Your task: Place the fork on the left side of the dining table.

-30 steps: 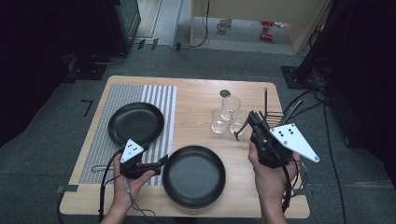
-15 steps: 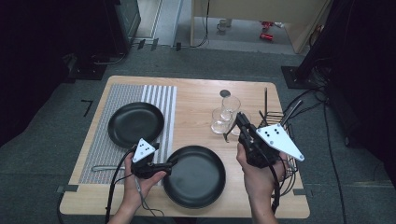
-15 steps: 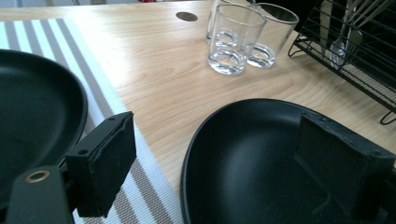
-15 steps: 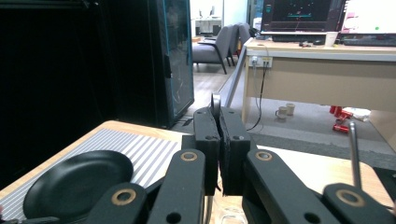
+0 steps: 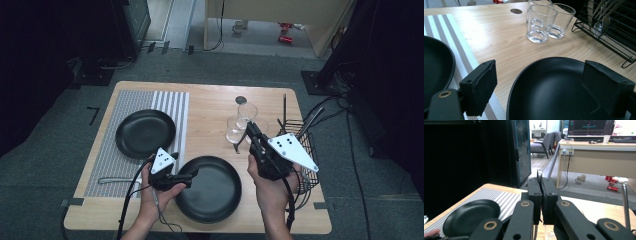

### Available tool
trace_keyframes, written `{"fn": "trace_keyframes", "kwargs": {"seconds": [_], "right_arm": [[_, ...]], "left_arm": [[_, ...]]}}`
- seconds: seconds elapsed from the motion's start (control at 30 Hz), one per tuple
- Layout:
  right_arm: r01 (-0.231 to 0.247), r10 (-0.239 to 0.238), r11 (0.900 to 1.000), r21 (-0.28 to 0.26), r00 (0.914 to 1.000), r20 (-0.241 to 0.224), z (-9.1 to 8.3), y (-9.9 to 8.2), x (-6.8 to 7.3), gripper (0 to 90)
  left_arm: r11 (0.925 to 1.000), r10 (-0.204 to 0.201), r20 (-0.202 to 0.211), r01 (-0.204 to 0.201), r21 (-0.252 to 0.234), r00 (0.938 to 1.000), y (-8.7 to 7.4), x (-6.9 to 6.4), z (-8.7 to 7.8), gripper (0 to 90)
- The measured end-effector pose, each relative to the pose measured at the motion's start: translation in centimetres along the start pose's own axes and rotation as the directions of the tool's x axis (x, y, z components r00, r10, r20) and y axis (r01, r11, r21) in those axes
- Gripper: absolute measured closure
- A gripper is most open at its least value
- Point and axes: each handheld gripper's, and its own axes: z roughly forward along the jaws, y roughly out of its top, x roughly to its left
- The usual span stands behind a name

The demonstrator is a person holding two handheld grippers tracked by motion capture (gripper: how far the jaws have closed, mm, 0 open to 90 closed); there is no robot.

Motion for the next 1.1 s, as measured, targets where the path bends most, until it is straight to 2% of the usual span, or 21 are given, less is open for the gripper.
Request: {"fn": "trace_keyframes", "kwargs": {"seconds": [0.53, 0.8, 1.1], "right_arm": [[-0.013, 0.013, 0.9999, 0.005, 0.9994, -0.033, 0.6, -0.6, 1.3, 88.3], [-0.024, 0.024, 0.9997, 0.007, 0.9983, -0.052, 0.8, -0.9, 2.0, 88.3], [-0.019, 0.02, 0.9997, 0.014, 0.9973, -0.071, 1.1, -1.2, 2.9, 88.3]], "left_arm": [[0.9996, 0.027, 0.037, -0.027, 0.001, 0.999, 0.4, -1.7, 1.5, 13.2], [0.9995, 0.03, 0.06, -0.03, -0.001, 0.9977, 0.6, -2.8, 2.4, 14.1], [0.9995, 0.031, 0.072, -0.03, -0.01, 0.9969, 0.9, -3.5, 3.1, 15.4]]}}
